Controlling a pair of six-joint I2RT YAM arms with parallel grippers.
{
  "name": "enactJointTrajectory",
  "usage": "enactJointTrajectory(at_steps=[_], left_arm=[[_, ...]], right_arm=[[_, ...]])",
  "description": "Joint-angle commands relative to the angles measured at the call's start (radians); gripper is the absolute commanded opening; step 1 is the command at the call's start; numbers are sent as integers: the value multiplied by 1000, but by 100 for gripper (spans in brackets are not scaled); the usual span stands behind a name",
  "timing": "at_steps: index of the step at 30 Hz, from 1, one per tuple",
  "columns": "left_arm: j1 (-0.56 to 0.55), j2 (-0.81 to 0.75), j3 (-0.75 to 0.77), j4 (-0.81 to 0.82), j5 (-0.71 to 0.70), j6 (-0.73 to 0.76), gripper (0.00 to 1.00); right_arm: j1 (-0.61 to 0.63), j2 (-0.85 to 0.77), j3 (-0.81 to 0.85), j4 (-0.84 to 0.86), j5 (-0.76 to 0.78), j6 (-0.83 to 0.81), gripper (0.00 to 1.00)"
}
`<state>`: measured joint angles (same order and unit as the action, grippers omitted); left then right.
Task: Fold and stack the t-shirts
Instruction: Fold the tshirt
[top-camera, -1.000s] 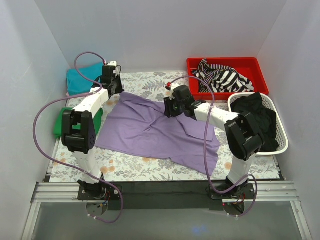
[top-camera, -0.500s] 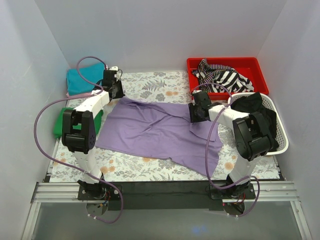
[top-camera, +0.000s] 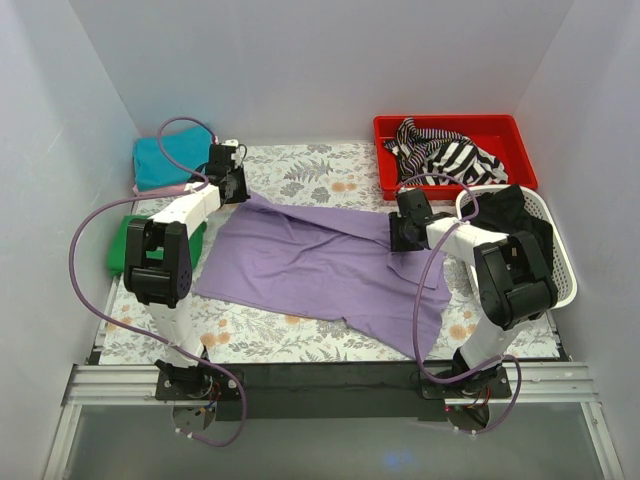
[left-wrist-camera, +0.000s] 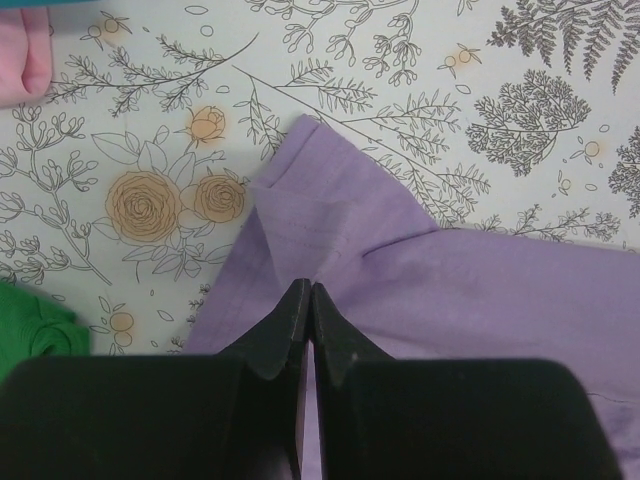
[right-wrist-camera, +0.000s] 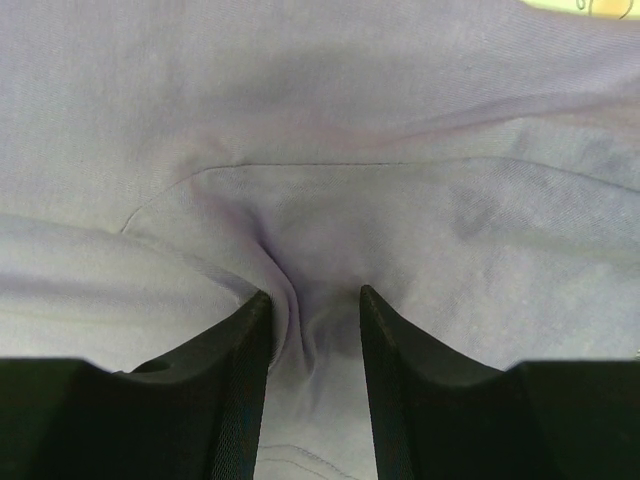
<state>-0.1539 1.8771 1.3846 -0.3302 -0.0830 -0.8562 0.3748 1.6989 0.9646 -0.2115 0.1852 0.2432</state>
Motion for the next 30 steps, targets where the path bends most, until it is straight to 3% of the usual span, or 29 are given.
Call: enactJointTrajectory(at_steps=[1,17,22,23,24,26,28,30], left_arm=[[-6,-45,4,-3,-11,14,0],[-24,-41,-107,-105,117,-125,0],[-26,-82,-170,-135,13,-172,0],[-26,-90,-171,-135,-3,-172,10],[-26,-107,-173,-124,-15,-169,40],[-26,-124,-153,-124,-70,-176,61],[-26,-144,-142,-103,-90,-173,75],[-26,-148,-108,-73,-83,-169,76]], right_arm=[[-17,-18,-9,-45,62,-21,45],[-34,15,36,-77,76,-25,45],[-37,21,40,-74,53,-27,45],[-37,22,42,-72,42,-30,45],[-37,25,45,-72,34,-31,45],[-36,28,51,-72,19,-39,45],[-37,25,52,-71,7,-45,45],[-37,12,52,-71,-3,-47,45]])
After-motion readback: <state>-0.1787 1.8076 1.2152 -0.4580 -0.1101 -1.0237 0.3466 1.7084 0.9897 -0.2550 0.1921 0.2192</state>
